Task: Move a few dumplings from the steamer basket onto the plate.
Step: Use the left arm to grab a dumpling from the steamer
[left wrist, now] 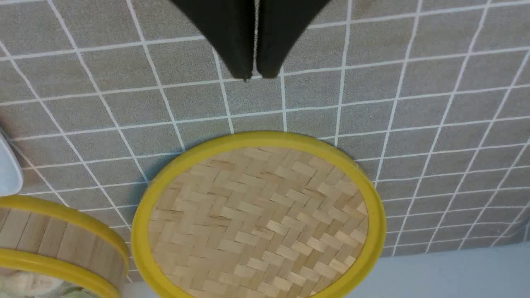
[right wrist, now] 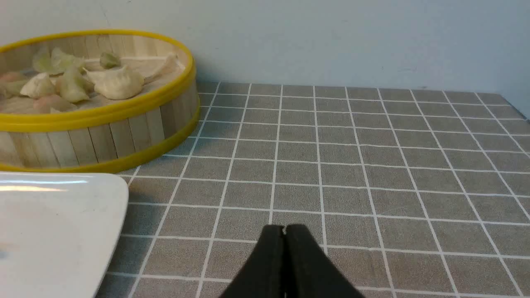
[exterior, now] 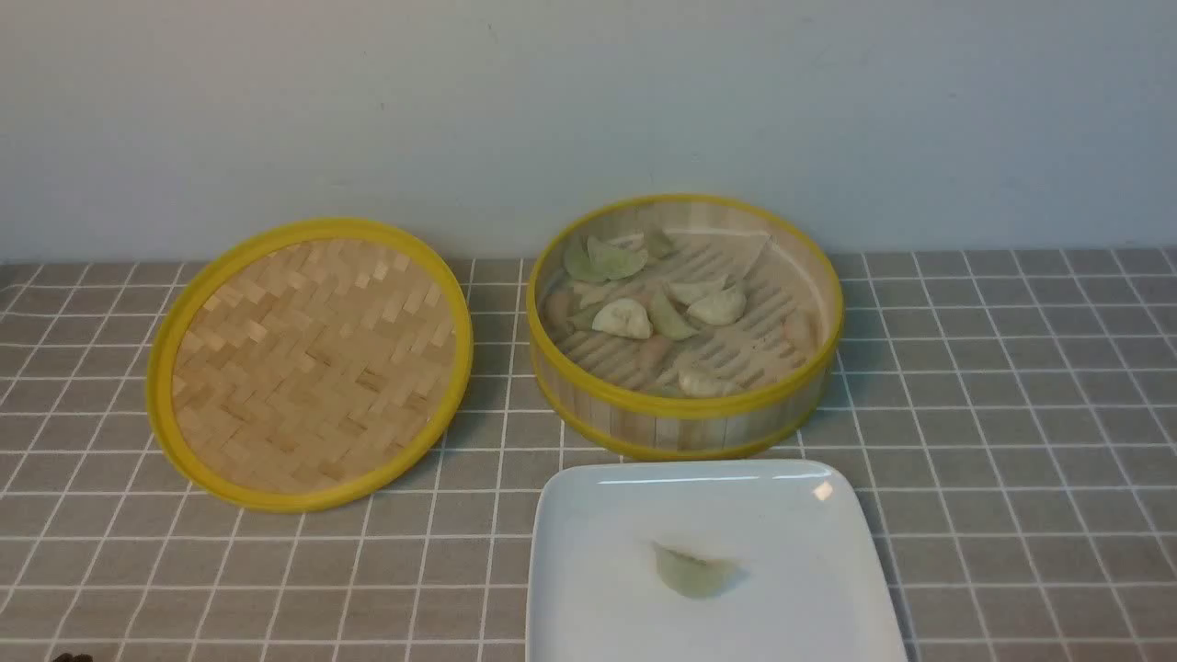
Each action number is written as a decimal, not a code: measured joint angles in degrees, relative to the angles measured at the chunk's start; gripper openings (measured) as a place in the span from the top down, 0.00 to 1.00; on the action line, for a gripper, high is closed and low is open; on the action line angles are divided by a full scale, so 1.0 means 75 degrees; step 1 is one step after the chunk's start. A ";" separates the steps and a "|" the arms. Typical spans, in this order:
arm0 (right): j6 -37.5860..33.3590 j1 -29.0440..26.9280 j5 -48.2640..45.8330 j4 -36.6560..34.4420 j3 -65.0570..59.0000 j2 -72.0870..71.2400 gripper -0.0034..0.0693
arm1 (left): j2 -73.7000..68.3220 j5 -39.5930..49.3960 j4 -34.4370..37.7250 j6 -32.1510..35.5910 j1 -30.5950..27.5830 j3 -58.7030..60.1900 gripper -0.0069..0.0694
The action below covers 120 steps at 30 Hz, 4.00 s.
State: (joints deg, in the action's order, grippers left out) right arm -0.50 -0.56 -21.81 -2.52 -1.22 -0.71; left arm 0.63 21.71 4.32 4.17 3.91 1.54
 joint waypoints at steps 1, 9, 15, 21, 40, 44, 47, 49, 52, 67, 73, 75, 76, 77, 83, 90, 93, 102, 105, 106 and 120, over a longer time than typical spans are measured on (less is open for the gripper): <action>0.0000 0.0000 0.0000 0.0000 0.0000 0.0000 0.97 | 0.0000 0.0000 0.0000 0.0000 0.0000 0.0000 0.92; 0.0000 0.0000 0.0000 0.0000 0.0000 0.0000 0.97 | 0.0000 0.0000 0.0000 0.0000 0.0000 0.0000 0.92; 0.0000 0.0000 0.0000 0.0000 0.0000 0.0000 0.97 | 0.0000 0.0000 0.0000 0.0000 0.0000 0.0000 0.92; 0.0000 0.0000 0.0000 0.0000 0.0000 0.0000 0.97 | 0.0000 0.0000 0.0000 0.0000 0.0000 0.0000 0.92; 0.0113 0.0000 0.0083 -0.0180 -0.0008 0.0000 0.97 | 0.0000 -0.0154 0.0018 -0.0004 0.0000 0.0008 0.92; 0.0909 0.0011 0.0781 -0.1761 -0.0047 0.0000 0.97 | 0.0000 -0.0761 0.1100 -0.0406 0.0000 0.0007 0.92; 0.1600 0.0026 0.1287 -0.3278 -0.0047 0.0000 0.97 | 0.0000 -0.1217 0.2515 -0.0974 0.0000 0.0007 0.92; 0.1954 0.0025 0.1655 -0.4357 -0.0047 0.0000 0.97 | 0.0000 -0.1422 0.3532 -0.1226 0.0000 0.0007 0.92; 0.2018 0.0025 0.1938 -0.4956 -0.0047 0.0000 0.97 | 0.0000 -0.1593 0.4549 -0.1300 0.0000 0.0007 0.92; 0.0461 0.0237 0.0960 -0.4220 0.3420 0.1298 0.97 | -0.1066 -0.3720 0.5289 -0.0074 0.0041 -0.2043 0.92; -0.0459 0.0237 -0.2898 -0.2959 0.6703 0.4538 0.97 | -0.4537 0.0160 0.4621 0.1175 0.0058 -0.4948 0.92; -0.0550 0.0237 -0.3926 -0.2584 0.7517 0.5559 0.97 | -0.5978 0.1777 0.4523 0.1606 0.0058 -0.5952 0.92; -0.0572 0.0237 -0.4332 -0.2397 0.7862 0.6011 0.97 | -0.6845 0.2658 0.4502 0.1857 0.0065 -0.6436 0.92; -0.0572 0.0237 -0.4405 -0.2361 0.7926 0.6096 0.97 | -0.7130 0.2918 0.4502 0.1881 0.0064 -0.6632 0.92; -0.0589 0.0237 -0.5550 -0.1613 0.8826 0.7863 0.97 | -1.1171 0.5342 0.3910 0.2292 0.0767 -0.9588 0.92; -0.0595 0.0237 -0.5788 -0.1206 0.8837 0.8041 0.97 | -1.3682 0.5812 0.3108 0.1682 0.2486 -1.2269 0.92; -0.0595 0.0237 -0.5853 -0.1084 0.8846 0.8041 0.96 | -1.4291 0.5891 0.2897 0.1612 0.2857 -1.3025 0.92; -0.0557 0.0237 -0.5942 -0.1075 0.8849 0.8041 0.96 | -1.6956 0.6479 0.1150 0.0515 0.3667 -1.6665 0.92; -0.0523 0.0237 -0.5977 -0.1075 0.8849 0.8041 0.96 | -1.7433 0.6489 0.0905 0.0314 0.3737 -1.7317 0.92; -0.0497 0.0237 -0.5984 -0.1075 0.8849 0.8041 0.96 | -1.7809 0.6489 0.0672 0.0161 0.3765 -1.7775 0.92; -0.0452 0.0237 -0.5906 -0.1662 0.8849 0.8041 0.95 | -1.8838 0.6518 -0.0252 0.0023 0.3793 -1.8062 0.61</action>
State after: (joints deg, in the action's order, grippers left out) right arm -3.89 1.21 -66.11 -14.98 65.15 59.59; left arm -140.65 70.59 2.43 4.34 32.36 -133.93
